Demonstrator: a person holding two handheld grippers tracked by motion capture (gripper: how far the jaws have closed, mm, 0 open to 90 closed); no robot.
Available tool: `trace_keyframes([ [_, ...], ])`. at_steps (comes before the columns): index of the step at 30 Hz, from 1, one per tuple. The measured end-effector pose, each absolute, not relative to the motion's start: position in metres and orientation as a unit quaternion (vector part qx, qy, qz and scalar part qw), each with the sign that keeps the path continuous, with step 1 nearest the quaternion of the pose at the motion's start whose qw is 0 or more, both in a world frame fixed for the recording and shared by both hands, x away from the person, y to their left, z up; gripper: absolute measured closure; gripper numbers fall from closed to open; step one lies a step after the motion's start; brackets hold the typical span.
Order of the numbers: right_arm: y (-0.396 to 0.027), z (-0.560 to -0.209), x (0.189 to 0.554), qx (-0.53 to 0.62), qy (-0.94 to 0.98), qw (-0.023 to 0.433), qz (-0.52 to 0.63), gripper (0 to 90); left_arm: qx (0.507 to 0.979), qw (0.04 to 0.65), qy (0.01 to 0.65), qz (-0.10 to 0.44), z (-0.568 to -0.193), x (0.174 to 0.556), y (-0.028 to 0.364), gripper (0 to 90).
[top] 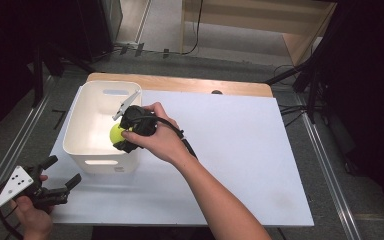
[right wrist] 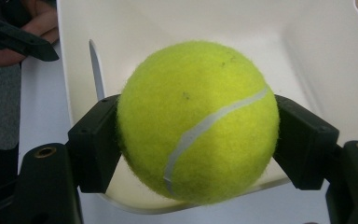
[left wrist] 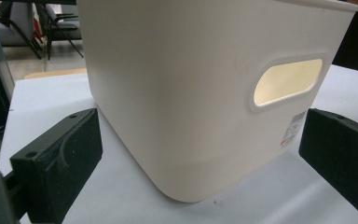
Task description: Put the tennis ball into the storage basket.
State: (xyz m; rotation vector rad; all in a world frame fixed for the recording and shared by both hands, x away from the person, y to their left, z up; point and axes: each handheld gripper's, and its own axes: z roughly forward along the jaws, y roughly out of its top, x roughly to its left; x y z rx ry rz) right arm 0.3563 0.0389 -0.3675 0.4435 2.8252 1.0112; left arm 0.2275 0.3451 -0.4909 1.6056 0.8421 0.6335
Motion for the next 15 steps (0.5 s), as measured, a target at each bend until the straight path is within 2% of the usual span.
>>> trace_keyframes([
  [5, 0.038, -0.367, 0.355, 0.148, 0.928, 0.059, 0.337, 12.0, 0.683, 0.574, 0.361, 0.27, -0.491, 0.227, 0.345, 0.0],
  [12, 0.027, -0.367, 0.354, 0.155, 0.921, 0.083, 0.347, 8.1, 0.685, 0.574, 0.36, 0.27, -0.491, 0.227, 0.345, 0.0],
  [15, 0.02, -0.367, 0.353, 0.167, 0.917, 0.078, 0.354, 0.9, 0.685, 0.573, 0.359, 0.27, -0.491, 0.228, 0.345, 0.0],
])
